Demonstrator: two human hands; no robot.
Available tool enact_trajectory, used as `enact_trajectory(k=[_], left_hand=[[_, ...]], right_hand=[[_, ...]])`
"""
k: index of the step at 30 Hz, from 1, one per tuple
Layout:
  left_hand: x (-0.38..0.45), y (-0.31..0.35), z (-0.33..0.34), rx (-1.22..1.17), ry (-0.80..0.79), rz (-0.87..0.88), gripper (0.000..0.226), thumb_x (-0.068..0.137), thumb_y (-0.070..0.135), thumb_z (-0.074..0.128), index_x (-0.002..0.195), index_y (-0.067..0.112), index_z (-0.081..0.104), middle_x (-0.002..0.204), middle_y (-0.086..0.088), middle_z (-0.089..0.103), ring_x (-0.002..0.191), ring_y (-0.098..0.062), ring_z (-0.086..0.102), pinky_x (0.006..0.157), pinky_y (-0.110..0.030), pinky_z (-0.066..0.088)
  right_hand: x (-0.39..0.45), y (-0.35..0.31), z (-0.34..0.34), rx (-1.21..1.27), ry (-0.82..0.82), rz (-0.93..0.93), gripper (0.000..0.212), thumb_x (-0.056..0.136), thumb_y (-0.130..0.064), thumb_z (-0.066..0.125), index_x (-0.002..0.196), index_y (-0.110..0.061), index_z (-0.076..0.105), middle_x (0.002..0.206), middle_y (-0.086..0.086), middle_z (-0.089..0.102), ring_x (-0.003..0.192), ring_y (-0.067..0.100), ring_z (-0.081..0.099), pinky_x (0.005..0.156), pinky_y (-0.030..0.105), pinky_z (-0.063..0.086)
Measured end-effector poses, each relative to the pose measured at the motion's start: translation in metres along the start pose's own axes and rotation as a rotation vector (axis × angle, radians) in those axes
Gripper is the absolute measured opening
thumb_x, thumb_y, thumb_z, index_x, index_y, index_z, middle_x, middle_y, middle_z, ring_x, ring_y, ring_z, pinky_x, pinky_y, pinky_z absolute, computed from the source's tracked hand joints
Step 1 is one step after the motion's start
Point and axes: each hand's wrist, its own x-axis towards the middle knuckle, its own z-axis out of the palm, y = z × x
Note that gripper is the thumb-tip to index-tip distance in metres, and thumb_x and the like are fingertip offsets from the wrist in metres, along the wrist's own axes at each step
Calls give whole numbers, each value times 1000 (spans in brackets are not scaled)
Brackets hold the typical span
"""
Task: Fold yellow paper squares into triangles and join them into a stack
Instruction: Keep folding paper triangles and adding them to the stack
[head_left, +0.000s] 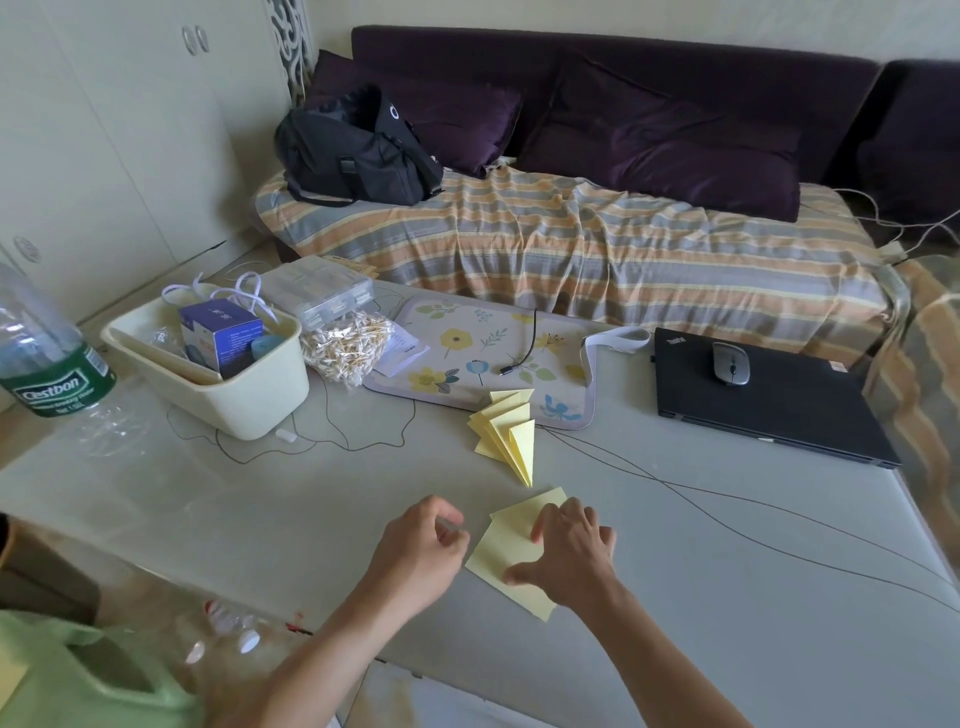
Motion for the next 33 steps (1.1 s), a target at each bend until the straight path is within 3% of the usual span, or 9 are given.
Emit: enact_trajectory(k=[7, 12, 14, 17, 21, 26, 28, 31, 33], left_hand=[[0, 3, 3, 7, -8, 7, 16, 95, 28, 57, 110, 29, 62, 89, 8, 67, 85, -10, 68, 69, -22, 48], [-1, 5, 3, 10, -9, -5, 17, 95, 29, 57, 111, 29, 63, 89, 8, 67, 82, -9, 67, 65, -20, 45], [-1, 6, 3, 13, -17, -12, 17, 95, 29, 57, 111, 29, 62, 88, 8, 67, 81, -9, 67, 65, -20, 46], [-2, 7, 4, 24, -39, -21, 20, 93, 29, 59, 113, 30, 61, 89, 9, 67, 79, -8, 66, 62, -19, 46], [-3, 11, 8, 70, -77, -55, 28, 91, 28, 62, 119, 25, 58, 95, 8, 65, 87, -11, 64, 68, -23, 47], [-3, 17, 15, 23, -77, -182, 45, 91, 39, 61, 128, 22, 41, 120, -6, 63, 104, -23, 63, 78, -29, 48], [-3, 18, 17, -67, -43, -224, 42, 89, 39, 63, 121, 21, 43, 114, -7, 66, 99, -25, 66, 74, -31, 48], [2, 18, 19, -220, 32, -206, 15, 85, 22, 62, 94, 10, 58, 84, -6, 68, 69, -24, 67, 65, -42, 58], [1, 20, 19, -291, 52, -205, 8, 87, 9, 59, 82, 5, 61, 82, -8, 69, 67, -24, 67, 56, -36, 61]], right_hand=[[2, -3, 1, 15, -18, 6, 71, 70, -62, 80, 114, -18, 46, 106, -3, 51, 96, 18, 47, 82, 33, 26], [1, -3, 1, 28, 6, -11, 61, 71, -59, 81, 116, -25, 59, 115, -2, 48, 113, 19, 48, 86, 32, 26], [-1, -3, 0, 58, 4, -32, 55, 73, -54, 82, 109, -24, 54, 112, -3, 49, 104, 18, 48, 83, 29, 31], [-5, -2, 1, 228, -26, -71, 47, 80, -36, 82, 103, -22, 44, 98, -3, 53, 76, 14, 48, 58, 24, 36], [-12, -4, -5, 419, 22, -93, 21, 87, -21, 71, 101, -19, 56, 95, 0, 62, 79, 16, 56, 57, 15, 39], [-22, 0, -22, 783, 30, -3, 7, 86, -19, 72, 86, -19, 65, 79, -2, 72, 54, -1, 54, 48, 9, 36], [-27, 3, -26, 861, 1, 35, 6, 86, -23, 72, 86, -22, 66, 80, -6, 74, 60, 4, 56, 53, 14, 39], [-32, 7, -31, 922, -27, 59, 6, 87, -23, 71, 88, -22, 66, 83, -8, 72, 66, 8, 55, 59, 21, 39], [-35, 10, -32, 918, -27, 39, 6, 87, -20, 70, 87, -20, 65, 87, -7, 69, 71, 9, 55, 63, 22, 40]])
